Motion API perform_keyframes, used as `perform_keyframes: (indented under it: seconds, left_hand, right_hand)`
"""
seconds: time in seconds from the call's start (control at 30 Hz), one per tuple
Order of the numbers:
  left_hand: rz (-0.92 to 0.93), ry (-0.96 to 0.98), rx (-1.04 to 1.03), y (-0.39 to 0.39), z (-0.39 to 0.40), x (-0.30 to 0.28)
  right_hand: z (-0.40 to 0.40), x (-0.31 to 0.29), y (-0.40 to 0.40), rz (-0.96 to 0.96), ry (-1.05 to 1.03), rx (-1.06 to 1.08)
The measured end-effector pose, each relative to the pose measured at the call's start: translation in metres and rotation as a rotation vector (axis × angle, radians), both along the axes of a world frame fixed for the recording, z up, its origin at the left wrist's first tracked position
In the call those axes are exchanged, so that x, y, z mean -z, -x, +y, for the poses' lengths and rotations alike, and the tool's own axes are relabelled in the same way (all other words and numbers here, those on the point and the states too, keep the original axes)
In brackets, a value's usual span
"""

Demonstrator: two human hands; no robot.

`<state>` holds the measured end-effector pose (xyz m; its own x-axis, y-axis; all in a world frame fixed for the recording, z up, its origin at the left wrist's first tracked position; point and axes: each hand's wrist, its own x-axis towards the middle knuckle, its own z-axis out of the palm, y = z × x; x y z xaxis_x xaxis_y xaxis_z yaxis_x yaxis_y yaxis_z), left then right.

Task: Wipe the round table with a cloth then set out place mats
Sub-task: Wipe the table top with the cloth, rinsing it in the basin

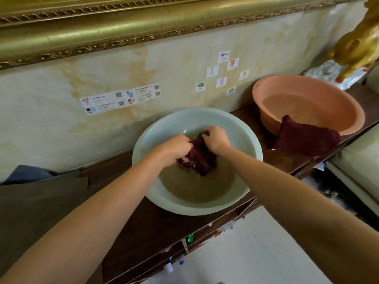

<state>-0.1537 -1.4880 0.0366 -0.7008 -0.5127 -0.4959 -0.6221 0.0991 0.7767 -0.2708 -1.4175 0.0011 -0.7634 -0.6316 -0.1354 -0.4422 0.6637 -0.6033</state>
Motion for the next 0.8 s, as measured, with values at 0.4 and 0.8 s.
perform_keyframes:
  seconds: [0.4,0.8]
  left_hand:
    - [-0.504,0.592,0.346,-0.011,-0.011,0.058]
    - [0.104,-0.353,-0.17,0.008,0.001,0.009]
  right_hand:
    - [0.015,0.033,-0.01,0.034,-0.448,-0.303]
    - [0.001,0.007,-0.018,-0.136,0.192,-0.007]
